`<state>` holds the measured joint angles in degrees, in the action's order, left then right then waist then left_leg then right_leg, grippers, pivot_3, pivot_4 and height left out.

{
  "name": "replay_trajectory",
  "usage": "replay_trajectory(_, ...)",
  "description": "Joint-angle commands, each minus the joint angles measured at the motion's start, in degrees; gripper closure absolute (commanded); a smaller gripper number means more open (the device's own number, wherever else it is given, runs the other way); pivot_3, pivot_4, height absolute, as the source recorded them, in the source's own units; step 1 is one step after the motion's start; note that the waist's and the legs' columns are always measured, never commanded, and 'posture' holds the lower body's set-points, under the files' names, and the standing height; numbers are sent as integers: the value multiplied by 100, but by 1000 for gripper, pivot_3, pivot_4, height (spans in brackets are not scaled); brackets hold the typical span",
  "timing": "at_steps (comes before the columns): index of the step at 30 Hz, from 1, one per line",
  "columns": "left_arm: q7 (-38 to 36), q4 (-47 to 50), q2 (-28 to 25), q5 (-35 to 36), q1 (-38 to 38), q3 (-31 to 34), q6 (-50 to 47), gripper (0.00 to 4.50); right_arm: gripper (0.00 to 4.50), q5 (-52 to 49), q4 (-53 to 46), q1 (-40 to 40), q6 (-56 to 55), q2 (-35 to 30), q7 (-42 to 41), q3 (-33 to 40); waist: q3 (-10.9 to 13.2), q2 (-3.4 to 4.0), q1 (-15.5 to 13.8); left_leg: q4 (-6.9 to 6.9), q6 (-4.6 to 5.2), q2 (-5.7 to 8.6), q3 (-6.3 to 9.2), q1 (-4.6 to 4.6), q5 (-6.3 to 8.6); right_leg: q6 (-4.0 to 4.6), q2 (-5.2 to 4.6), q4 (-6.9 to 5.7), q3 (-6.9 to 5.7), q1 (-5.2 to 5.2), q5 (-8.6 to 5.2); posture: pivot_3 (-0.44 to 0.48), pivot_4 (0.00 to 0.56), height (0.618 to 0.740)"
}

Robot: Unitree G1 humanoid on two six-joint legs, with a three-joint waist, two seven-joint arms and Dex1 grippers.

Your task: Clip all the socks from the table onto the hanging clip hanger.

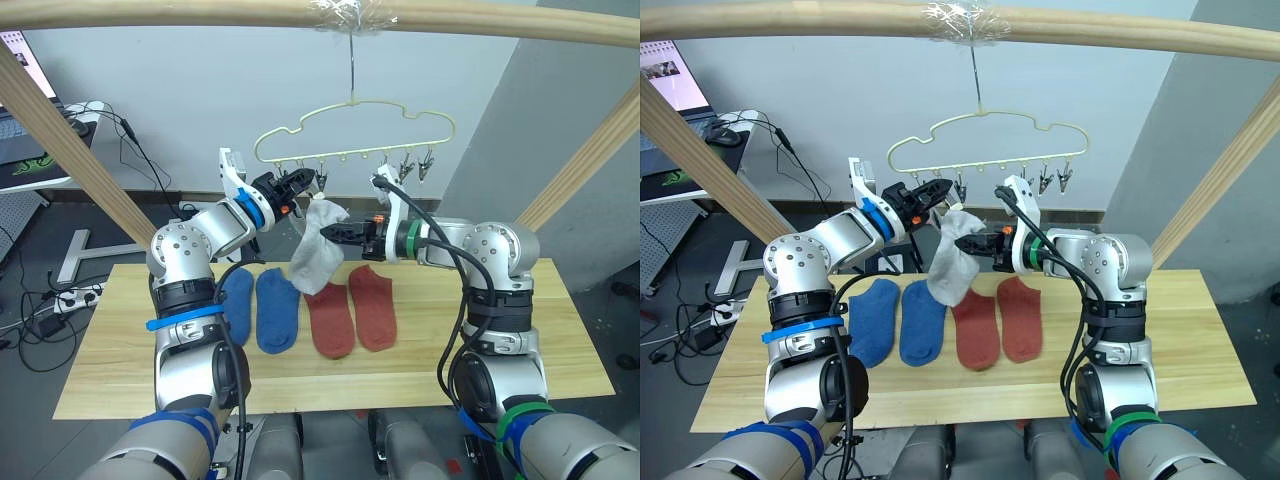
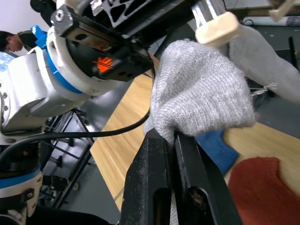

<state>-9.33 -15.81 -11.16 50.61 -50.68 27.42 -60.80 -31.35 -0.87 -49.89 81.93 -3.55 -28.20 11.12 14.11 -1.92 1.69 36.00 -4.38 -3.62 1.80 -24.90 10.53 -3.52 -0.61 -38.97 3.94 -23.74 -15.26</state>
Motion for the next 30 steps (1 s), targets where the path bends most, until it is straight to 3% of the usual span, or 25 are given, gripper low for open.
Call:
replay_trajectory(1,16,210,-27,147,-109,30,50,4272,4487,-221,-184,64,44,-62,11,-18,0,0,0,0,0,0,0,0,0,0,0,0,0,0,0,44,152,740)
replay_trajectory(12,116,340,1,255,-57,0,-19,4272,4487,-167,356,60,-333,-184,114,-124,0,0,-1,0,0,0,-1,0,0,0,0,0,1,0,0,52,159,740)
replay_trajectory(30,120,461,33,269,52,-36,-44,4272,4487,-232,1153,-587,-854,-378,-45,-303,0,0,-3,-2,0,0,0,0,0,0,0,2,0,0,0,64,162,740)
